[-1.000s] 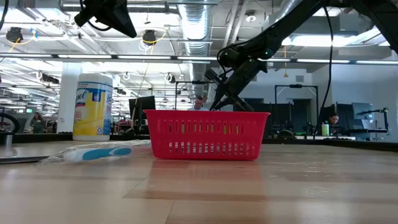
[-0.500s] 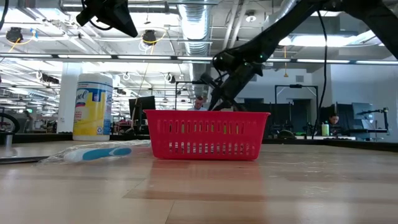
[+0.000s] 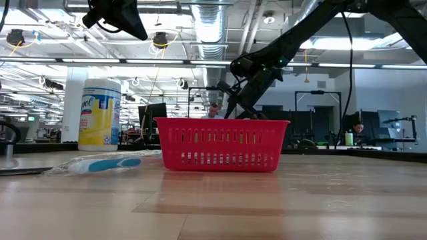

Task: Pick & Place Travel size toiletries
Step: Put the transparent cotton pack into the orange basket

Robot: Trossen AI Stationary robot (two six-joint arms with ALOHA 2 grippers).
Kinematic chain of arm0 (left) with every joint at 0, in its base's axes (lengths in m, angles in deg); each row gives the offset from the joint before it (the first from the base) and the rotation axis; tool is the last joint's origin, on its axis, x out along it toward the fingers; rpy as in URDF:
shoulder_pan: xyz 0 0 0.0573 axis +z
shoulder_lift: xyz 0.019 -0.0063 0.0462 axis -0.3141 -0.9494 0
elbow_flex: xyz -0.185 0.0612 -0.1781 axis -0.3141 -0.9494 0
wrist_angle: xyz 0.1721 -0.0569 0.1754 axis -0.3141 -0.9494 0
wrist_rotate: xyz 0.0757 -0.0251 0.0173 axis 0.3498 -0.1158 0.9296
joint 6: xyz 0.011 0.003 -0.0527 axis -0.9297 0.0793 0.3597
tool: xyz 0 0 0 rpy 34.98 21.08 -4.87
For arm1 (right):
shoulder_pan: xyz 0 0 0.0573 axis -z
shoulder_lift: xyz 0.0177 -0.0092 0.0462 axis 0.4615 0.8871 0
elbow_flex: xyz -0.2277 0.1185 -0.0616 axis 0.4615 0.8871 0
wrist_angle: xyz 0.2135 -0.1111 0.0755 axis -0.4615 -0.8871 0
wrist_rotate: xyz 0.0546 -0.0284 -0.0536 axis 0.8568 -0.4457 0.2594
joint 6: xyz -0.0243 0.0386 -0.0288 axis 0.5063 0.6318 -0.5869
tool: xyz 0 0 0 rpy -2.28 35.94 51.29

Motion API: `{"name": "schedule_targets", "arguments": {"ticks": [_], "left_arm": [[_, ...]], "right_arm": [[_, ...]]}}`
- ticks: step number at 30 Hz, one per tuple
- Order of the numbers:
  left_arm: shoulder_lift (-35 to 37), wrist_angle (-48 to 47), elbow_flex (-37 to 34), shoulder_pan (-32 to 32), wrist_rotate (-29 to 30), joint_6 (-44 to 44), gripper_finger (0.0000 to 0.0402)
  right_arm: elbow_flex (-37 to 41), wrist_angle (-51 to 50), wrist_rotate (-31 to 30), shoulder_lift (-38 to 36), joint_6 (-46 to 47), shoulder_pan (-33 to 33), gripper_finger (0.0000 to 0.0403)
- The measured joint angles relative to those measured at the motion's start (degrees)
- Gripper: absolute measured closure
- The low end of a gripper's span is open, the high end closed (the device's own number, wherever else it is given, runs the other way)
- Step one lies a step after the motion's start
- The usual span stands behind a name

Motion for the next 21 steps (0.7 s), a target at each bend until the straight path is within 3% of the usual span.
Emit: {"name": "schedule_targets", "arguments": {"ticks": [12, 21], "left_arm": [[0.0, 0.0, 0.0, 0.6, 0.0, -0.4, 0.04], [0.0, 0.2, 0.0, 0.6, 0.0, -0.4, 0.04]], "right_arm": [[0.0, 1.3, 5.5, -1.0, -0.7, 0.0, 0.0207], [0.0, 3.7, 5.7, -5.2, -1.1, 0.3, 0.0185]]}}
